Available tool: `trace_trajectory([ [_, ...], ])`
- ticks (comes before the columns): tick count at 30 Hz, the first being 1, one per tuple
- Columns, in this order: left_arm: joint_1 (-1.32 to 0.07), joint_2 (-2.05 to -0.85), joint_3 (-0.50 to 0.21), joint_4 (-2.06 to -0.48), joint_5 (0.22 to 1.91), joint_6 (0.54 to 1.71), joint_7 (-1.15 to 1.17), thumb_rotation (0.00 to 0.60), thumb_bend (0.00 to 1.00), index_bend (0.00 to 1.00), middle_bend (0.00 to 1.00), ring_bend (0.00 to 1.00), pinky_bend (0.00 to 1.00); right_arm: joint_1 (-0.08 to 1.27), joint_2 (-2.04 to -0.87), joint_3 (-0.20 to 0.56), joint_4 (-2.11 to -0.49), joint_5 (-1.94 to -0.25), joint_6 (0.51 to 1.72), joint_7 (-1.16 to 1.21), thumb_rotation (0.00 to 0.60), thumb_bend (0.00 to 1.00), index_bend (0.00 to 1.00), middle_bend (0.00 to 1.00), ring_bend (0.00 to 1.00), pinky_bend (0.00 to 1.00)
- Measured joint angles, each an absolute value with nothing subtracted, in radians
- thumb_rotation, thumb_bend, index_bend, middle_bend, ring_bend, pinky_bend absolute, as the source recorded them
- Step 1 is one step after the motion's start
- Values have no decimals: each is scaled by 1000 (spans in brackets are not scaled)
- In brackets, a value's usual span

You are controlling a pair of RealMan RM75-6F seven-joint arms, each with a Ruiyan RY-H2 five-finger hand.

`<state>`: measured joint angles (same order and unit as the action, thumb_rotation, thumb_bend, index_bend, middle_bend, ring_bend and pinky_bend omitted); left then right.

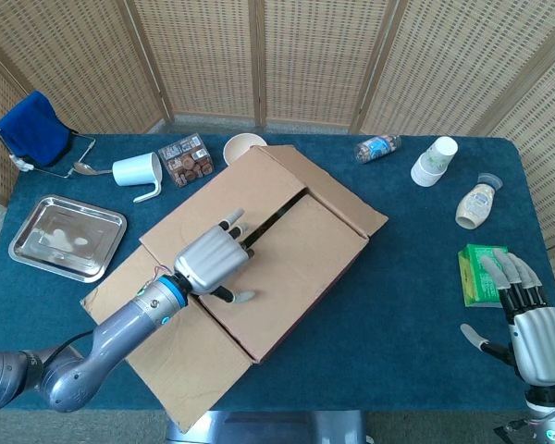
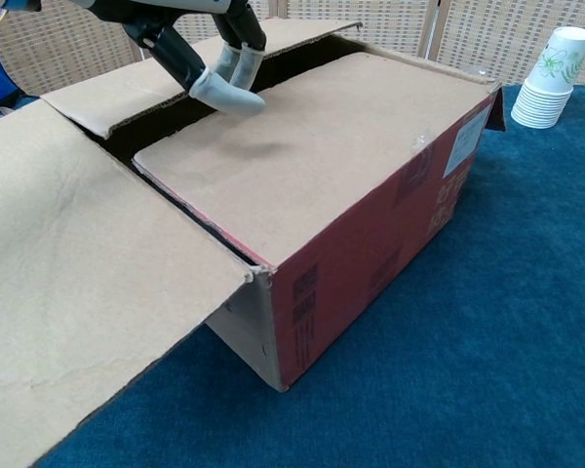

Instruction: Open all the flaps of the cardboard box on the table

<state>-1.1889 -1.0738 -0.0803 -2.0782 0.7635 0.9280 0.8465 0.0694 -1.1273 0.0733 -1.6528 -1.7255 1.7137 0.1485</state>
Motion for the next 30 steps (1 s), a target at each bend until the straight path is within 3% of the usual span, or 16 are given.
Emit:
trace_trajectory([
  [19,-1138,-886,-94,-2132,817,1001,787,184,0,470,569,222,60,70,-1123,71,-1656,-1730,1713,159,600,0,0,0,0,117],
  [30,-1052,-775,-111,-2068,837,1012,664,178,0,475,564,222,56,72,-1124,67,-1657,-1735,1706,155,600,0,0,0,0,117],
])
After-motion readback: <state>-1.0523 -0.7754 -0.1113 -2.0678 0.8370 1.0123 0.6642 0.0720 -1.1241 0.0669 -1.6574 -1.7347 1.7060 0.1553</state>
